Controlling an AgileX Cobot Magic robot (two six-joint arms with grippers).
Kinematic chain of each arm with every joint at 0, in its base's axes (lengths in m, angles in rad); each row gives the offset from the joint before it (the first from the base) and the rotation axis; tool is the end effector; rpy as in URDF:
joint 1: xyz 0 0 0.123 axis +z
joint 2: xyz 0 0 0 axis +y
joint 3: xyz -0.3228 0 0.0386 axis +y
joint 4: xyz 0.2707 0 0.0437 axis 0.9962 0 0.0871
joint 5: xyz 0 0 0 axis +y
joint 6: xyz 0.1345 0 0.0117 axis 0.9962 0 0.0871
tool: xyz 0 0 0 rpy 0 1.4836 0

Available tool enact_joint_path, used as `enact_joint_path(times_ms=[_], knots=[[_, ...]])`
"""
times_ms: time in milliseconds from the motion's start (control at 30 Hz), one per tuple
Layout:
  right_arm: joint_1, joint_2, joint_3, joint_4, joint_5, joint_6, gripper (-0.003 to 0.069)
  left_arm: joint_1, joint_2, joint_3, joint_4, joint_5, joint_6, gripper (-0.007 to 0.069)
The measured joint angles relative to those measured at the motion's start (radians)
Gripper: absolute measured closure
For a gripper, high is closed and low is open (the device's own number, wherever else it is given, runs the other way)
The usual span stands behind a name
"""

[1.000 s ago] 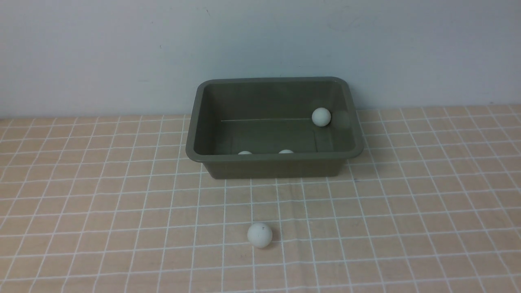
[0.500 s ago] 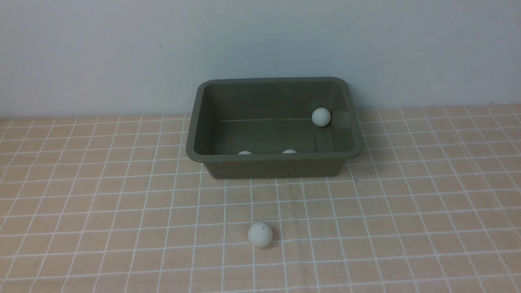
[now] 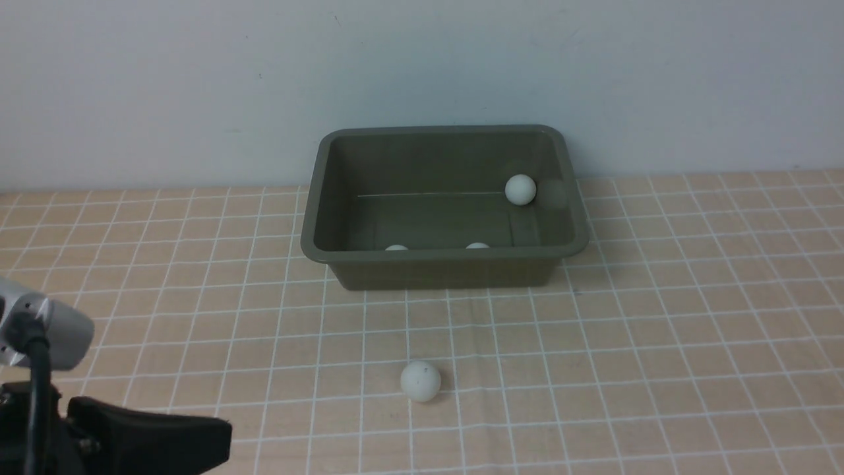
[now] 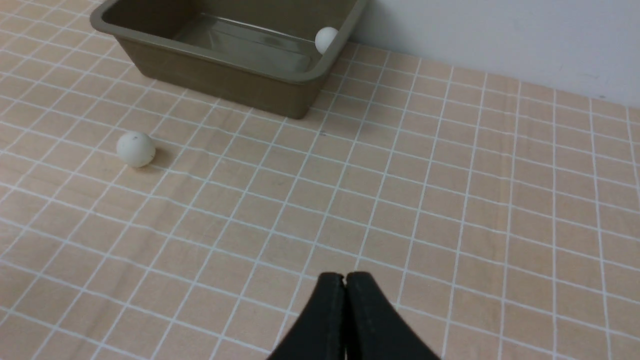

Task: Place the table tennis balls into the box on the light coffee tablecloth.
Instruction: 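Reach for and grasp a ping pong ball on the table beside the basket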

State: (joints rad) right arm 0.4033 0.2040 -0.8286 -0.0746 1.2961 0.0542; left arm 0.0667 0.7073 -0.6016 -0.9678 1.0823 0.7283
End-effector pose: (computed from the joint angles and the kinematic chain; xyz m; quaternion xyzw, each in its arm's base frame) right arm 0.0020 -0.0097 0.3457 -0.1449 0.8682 0.0718 0.4691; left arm 0.1218 -0.0903 0.3082 0.1693 0.8521 -0.3355 0.3644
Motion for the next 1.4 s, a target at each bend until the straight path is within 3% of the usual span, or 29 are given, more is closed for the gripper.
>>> enact_joint_path(times_ms=[300, 700, 867, 1033, 1167, 1200, 1233, 1333, 1367, 1400], knots=[[0.000, -0.004, 0.002, 0.041, 0.000, 0.000, 0.0676, -0.141, 0.161, 0.000, -0.090, -0.157, 0.125, 0.0693], [0.000, -0.004, 0.002, 0.106, 0.000, 0.030, 0.0676, -0.598, 0.431, -0.155, -0.109, -0.470, 0.114, 0.0693], [0.000, -0.004, 0.002, 0.116, 0.000, 0.030, 0.0676, -0.633, 0.567, -0.211, -0.101, -0.594, 0.104, 0.0693], [0.000, -0.004, 0.002, 0.119, 0.000, 0.031, 0.0676, -0.633, 0.739, -0.293, 0.027, -0.632, 0.022, 0.0693], [0.000, -0.004, 0.002, 0.125, 0.000, 0.038, 0.0676, -0.633, 0.838, -0.362, 0.248, -0.629, -0.153, 0.0693], [0.000, -0.004, 0.002, 0.125, 0.000, 0.039, 0.0676, -0.633, 0.838, -0.365, 0.248, -0.629, -0.164, 0.0693], [0.000, -0.004, 0.002, 0.126, 0.000, 0.047, 0.0676, -0.633, 0.858, -0.388, 0.370, -0.621, -0.264, 0.0693], [0.000, -0.004, 0.002, 0.126, 0.000, 0.053, 0.0676, -0.634, 0.875, -0.425, 0.588, -0.594, -0.467, 0.0693], [0.000, -0.004, 0.002, 0.126, 0.000, 0.053, 0.0676, -0.634, 0.875, -0.428, 0.604, -0.591, -0.482, 0.0693], [0.000, -0.004, 0.002, 0.126, 0.000, 0.053, 0.0676, -0.634, 0.882, -0.448, 0.720, -0.563, -0.592, 0.0693]])
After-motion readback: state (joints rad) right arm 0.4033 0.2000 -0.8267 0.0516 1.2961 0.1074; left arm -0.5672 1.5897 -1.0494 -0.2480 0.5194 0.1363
